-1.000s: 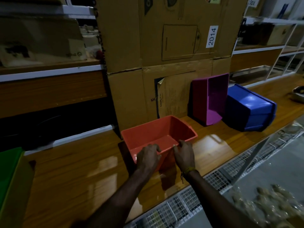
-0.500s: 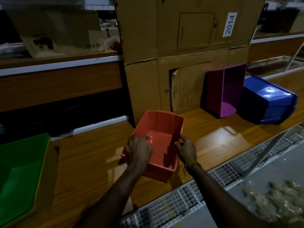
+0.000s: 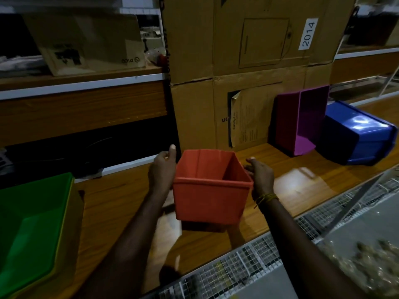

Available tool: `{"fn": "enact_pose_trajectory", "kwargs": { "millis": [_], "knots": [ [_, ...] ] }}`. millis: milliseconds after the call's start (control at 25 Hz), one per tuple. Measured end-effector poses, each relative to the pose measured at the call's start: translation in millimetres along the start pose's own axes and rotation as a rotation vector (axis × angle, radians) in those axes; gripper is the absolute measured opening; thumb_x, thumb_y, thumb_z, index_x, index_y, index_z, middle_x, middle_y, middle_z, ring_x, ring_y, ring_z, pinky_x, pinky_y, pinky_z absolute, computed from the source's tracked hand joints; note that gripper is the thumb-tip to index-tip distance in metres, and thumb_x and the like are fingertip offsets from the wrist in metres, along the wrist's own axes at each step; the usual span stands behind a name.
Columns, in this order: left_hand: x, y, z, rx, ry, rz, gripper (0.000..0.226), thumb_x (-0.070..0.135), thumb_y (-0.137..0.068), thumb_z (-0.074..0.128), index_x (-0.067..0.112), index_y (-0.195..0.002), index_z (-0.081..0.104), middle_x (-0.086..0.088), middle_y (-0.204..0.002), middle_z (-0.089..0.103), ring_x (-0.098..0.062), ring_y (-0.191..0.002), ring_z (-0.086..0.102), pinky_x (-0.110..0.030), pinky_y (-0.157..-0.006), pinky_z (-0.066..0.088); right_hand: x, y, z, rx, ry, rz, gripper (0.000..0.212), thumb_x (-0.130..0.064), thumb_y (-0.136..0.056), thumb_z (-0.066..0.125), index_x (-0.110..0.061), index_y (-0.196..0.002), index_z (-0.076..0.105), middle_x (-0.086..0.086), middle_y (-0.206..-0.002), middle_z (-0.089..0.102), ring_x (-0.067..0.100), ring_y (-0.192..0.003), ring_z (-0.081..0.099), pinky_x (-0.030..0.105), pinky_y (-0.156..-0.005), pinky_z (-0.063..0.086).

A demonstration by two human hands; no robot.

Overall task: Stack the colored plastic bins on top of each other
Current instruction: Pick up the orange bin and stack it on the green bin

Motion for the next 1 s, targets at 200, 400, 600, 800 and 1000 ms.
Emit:
{"fn": "enact_pose_trajectory", "kwargs": {
  "millis": [200, 400, 600, 800, 1000],
  "knots": [
    [13, -4, -14, 0.063, 0.073, 0.023, 0.044, 0.054, -0.098, 0.041, 0.019, -0.096, 0.068, -0.003, -0.091, 0.07, -0.022, -0.084, 0.065, -0.038, -0.074, 0.05, -13, -4, 5, 0.006, -0.012, -0.047, 0.019, -0.017, -0.094, 0.056, -0.018, -0.096, 0.075, 0.016, -0.097, 0.075, 0.034, -0.089, 0.07, 0.047, -0.078, 0.058],
    [-9, 0, -7, -0.034, -0.04, -0.004, 0.03, 0.041, -0.094, 0.054, 0.018, -0.095, 0.074, -0.003, -0.088, 0.074, -0.021, -0.077, 0.066, -0.028, -0.062, 0.043, 21, -2, 4, -0.078, 0.13, -0.004, 0.035, 0.007, -0.09, 0.046, -0.001, -0.116, 0.069, 0.024, -0.11, 0.071, 0.038, -0.097, 0.069, 0.052, -0.085, 0.059],
    [-52, 21, 19, -0.228, -0.201, -0.099, 0.032, 0.044, -0.093, 0.057, 0.019, -0.106, 0.072, -0.005, -0.099, 0.073, -0.023, -0.082, 0.068, -0.031, -0.07, 0.051, 64, 17, 16, -0.202, 0.272, 0.036, 0.041, 0.014, -0.089, 0.045, -0.003, -0.115, 0.071, 0.022, -0.12, 0.068, 0.038, -0.096, 0.07, 0.051, -0.083, 0.061],
    [-53, 44, 35, -0.187, -0.387, -0.022, 0.036, 0.046, -0.088, 0.061, 0.027, -0.118, 0.066, -0.007, -0.118, 0.068, -0.029, -0.099, 0.066, -0.039, -0.086, 0.055, 73, 38, 34, -0.33, 0.342, -0.026, 0.029, 0.004, -0.09, 0.063, -0.003, -0.117, 0.071, 0.017, -0.122, 0.068, 0.032, -0.096, 0.072, 0.047, -0.082, 0.063],
    [-32, 104, 106, -0.566, -0.307, 0.139, 0.032, 0.034, -0.084, 0.071, 0.021, -0.113, 0.071, -0.002, -0.103, 0.074, -0.021, -0.093, 0.069, -0.023, -0.068, 0.043, 66, 50, 48, -0.437, 0.518, -0.164, 0.031, 0.0, -0.094, 0.059, -0.006, -0.123, 0.068, 0.017, -0.122, 0.067, 0.027, -0.092, 0.071, 0.039, -0.081, 0.062]
  ]
}}
Point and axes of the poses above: each hand's wrist, its own y-axis away from the middle knuckle, its own z-axis out of the palm, x = y × z, the point moved 10 cm from there along -y, towards the middle knuckle
